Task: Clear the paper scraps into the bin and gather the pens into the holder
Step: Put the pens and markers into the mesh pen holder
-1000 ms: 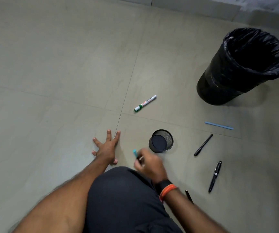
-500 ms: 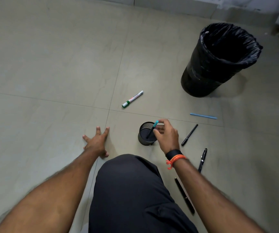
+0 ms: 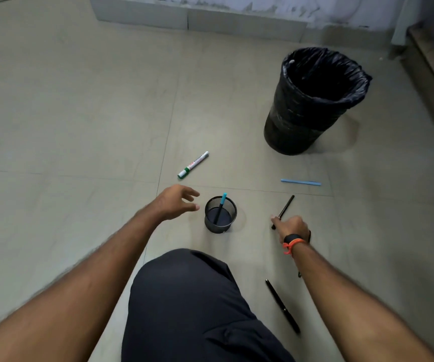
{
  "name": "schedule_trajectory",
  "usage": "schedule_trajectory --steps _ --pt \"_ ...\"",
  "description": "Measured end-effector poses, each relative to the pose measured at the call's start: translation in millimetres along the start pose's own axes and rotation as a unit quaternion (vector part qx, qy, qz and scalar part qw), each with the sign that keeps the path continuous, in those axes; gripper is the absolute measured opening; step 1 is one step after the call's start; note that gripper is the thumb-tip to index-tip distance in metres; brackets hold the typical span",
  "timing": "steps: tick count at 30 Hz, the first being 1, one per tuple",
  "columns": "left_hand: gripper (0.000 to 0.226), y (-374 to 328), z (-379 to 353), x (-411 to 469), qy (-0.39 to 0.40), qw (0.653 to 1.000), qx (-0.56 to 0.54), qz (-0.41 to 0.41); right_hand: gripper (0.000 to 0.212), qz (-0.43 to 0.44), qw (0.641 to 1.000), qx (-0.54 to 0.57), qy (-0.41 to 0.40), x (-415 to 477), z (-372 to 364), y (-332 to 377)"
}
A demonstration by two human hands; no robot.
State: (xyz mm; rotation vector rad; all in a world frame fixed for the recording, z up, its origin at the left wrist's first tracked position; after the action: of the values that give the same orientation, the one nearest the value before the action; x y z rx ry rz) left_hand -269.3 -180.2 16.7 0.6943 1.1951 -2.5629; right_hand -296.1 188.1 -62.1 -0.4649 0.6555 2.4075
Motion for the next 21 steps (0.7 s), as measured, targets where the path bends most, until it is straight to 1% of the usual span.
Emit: schedule_trajectory --steps 1,4,6,8,9,10,11,13,16,19,21 --pt "0.044 -6.8 1.8 -1.2 0.002 1.000 -0.001 -0.008 0.048 -0.002 1.000 -0.004 0.005 -0.6 -2.8 2.1" --pt "0.043 -20.4 17.1 -4.5 -0.013 1.000 -0.009 -0.026 0.033 -0.011 0.999 0.031 0.008 2.8 -8.3 6.7" --pt "0.040 -25.2 30.9 -6.3 -0.035 0.999 -0.017 -0.032 0.022 -0.009 0.995 0.094 0.010 -0.6 -3.8 16.7" --pt "0.037 -27.5 41.1 -6.5 -0.057 0.997 -0.026 -0.035 0.016 0.028 0.982 0.187 0.005 -9.5 9.7 37.2" --pt "0.036 -28.0 44.0 -5.7 -0.066 0.997 -0.031 -0.035 0.013 0.053 0.970 0.239 0.007 -16.8 19.4 49.2" --pt "0.036 -27.2 45.3 -4.5 -0.074 0.996 -0.035 -0.033 0.010 0.088 0.955 0.283 0.013 -25.0 30.6 61.0" --pt "0.035 -25.8 45.4 -3.2 -0.080 0.995 -0.042 -0.030 0.009 0.128 0.944 0.304 0.020 -34.2 42.3 72.3" --pt "0.034 -20.3 42.7 -0.8 -0.086 0.994 -0.063 -0.019 0.005 0.221 0.933 0.282 0.031 -58.2 65.1 94.5" --pt "0.034 -7.3 37.2 0.2 -0.090 0.993 -0.073 0.007 0.003 0.326 0.928 0.169 0.058 -93.9 69.4 115.3" --pt "0.034 11.3 32.5 -1.8 -0.093 0.993 -0.056 0.040 0.005 0.362 0.925 0.068 0.093 -112.8 34.2 126.4" --pt "0.033 22.6 30.0 -3.7 -0.096 0.993 -0.039 0.057 0.006 0.372 0.923 0.001 0.093 -118.6 9.3 136.0"
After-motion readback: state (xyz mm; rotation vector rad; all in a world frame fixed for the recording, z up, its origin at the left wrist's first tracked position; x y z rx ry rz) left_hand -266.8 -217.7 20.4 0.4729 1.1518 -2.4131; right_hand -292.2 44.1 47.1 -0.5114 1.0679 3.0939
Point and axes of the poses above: each hand's wrist, its own x-axis towards the middle knuckle, its own z-axis out of the back of the hand, y = z × x, the point moved 10 cm from there along x, towards the middle knuckle, and after that the axes turned 5 degrees about -x, right-handed, at the moved point
